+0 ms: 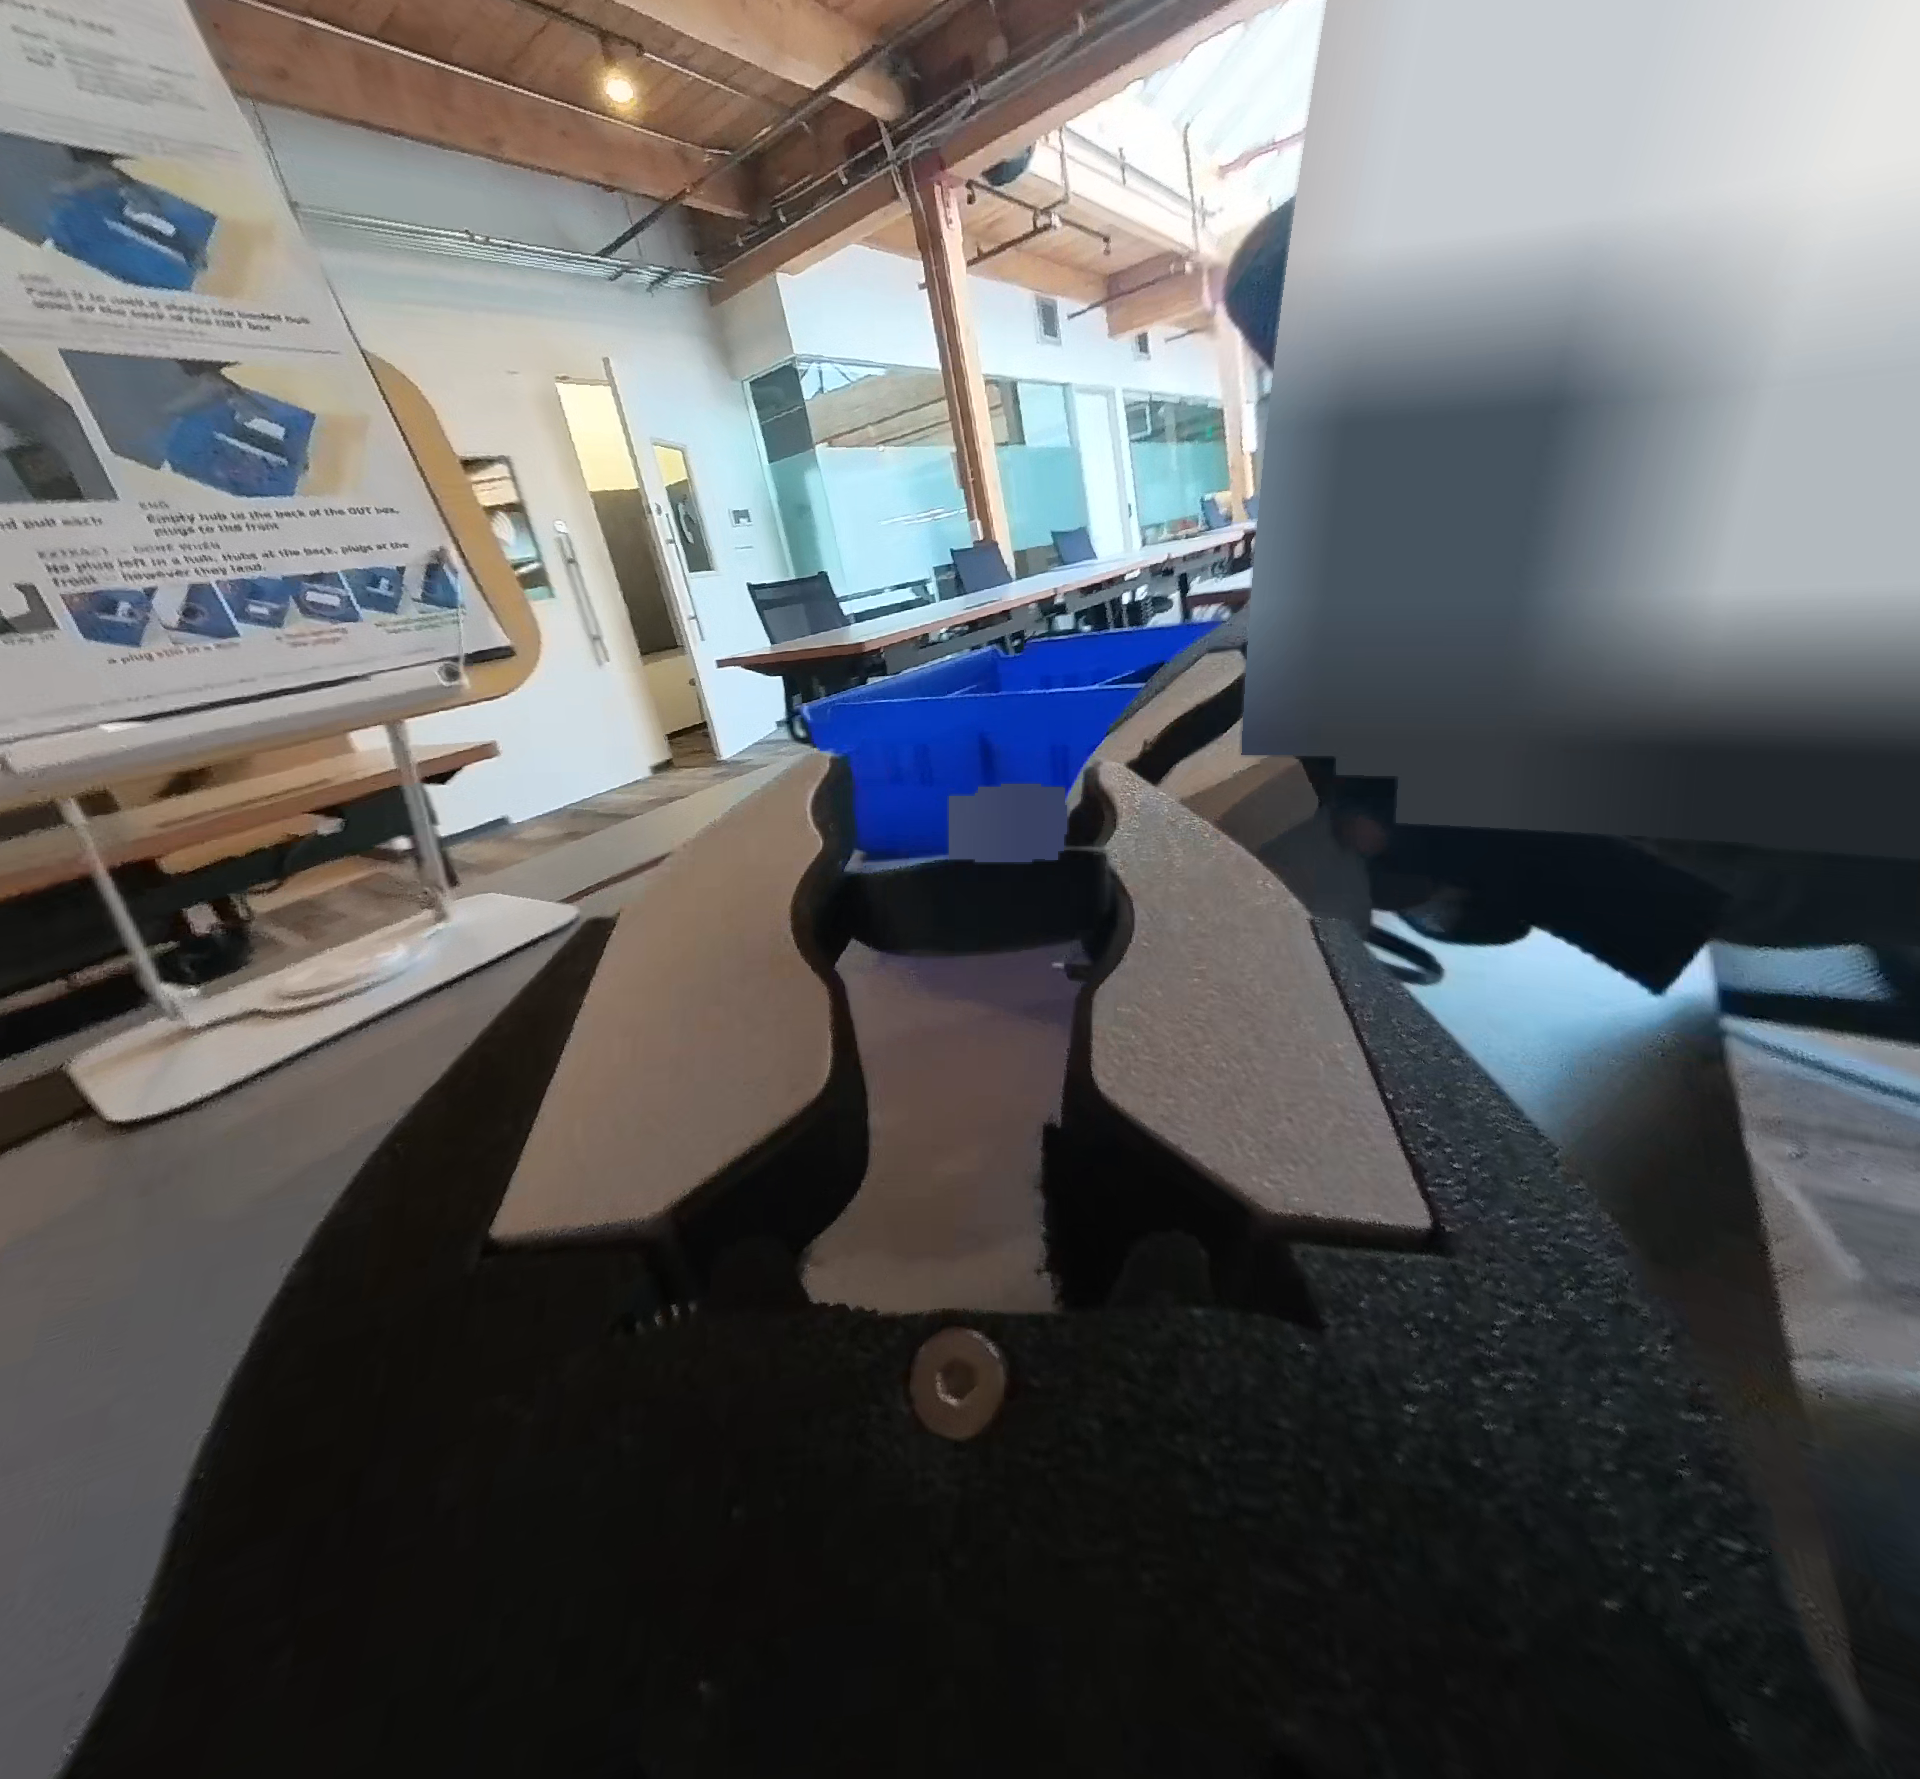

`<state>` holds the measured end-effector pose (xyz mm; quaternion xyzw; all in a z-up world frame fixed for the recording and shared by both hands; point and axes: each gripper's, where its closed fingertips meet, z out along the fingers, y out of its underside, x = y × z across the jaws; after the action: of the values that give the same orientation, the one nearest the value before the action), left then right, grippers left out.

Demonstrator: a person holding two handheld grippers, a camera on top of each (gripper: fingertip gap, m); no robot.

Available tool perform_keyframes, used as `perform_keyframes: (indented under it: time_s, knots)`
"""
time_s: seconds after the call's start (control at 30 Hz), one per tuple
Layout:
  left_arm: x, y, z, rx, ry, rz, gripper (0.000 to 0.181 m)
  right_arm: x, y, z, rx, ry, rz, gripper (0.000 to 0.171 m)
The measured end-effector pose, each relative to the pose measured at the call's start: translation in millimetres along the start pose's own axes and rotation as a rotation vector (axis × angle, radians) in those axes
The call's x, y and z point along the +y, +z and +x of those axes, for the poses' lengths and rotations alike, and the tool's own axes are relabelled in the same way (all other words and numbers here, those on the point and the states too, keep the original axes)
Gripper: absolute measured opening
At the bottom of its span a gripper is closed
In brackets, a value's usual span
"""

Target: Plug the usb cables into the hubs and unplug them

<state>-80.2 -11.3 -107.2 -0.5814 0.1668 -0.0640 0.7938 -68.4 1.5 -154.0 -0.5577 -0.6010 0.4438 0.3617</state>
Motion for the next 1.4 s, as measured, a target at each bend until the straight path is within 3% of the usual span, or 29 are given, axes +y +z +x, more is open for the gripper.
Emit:
perform_keyframes:
  time_s: [0.13, 0.4, 0.63, 0.87, 1.0, 1.17, 1.4]
  knots:
    - [-2, 2, 10, -0.012, 0.212, -0.036, 0.042, 9, 8, -3, -0.027, 0.045, -0.016, 0.012]
    - [5, 3, 9, -0.055, 0.368, -0.096, 0.042, 10, 11, 0, -0.008, 0.060, -0.015, 0.012]
    - [-1, -1, -3, -0.074, 0.113, -0.028, 0.041, 2, 6, -4, -0.058, 0.064, 0.029, 0.012]
    - [-2, 0, -3, -0.085, 0.059, -0.005, 0.041, -1, 3, -2, -0.029, 0.043, 0.012, 0.012]
    - [-3, 1, 4, -0.052, 0.120, -0.016, 0.042, 1, 1, -2, -0.020, 0.031, -0.021, 0.011]
    - [9, 6, 16, -0.040, 0.375, -0.101, 0.042, 16, 8, 1, -0.031, 0.096, -0.077, 0.012]
    - [11, 3, 6, -0.046, 0.320, -0.103, 0.041, 4, 3, 4, -0.028, 0.090, -0.015, 0.011]
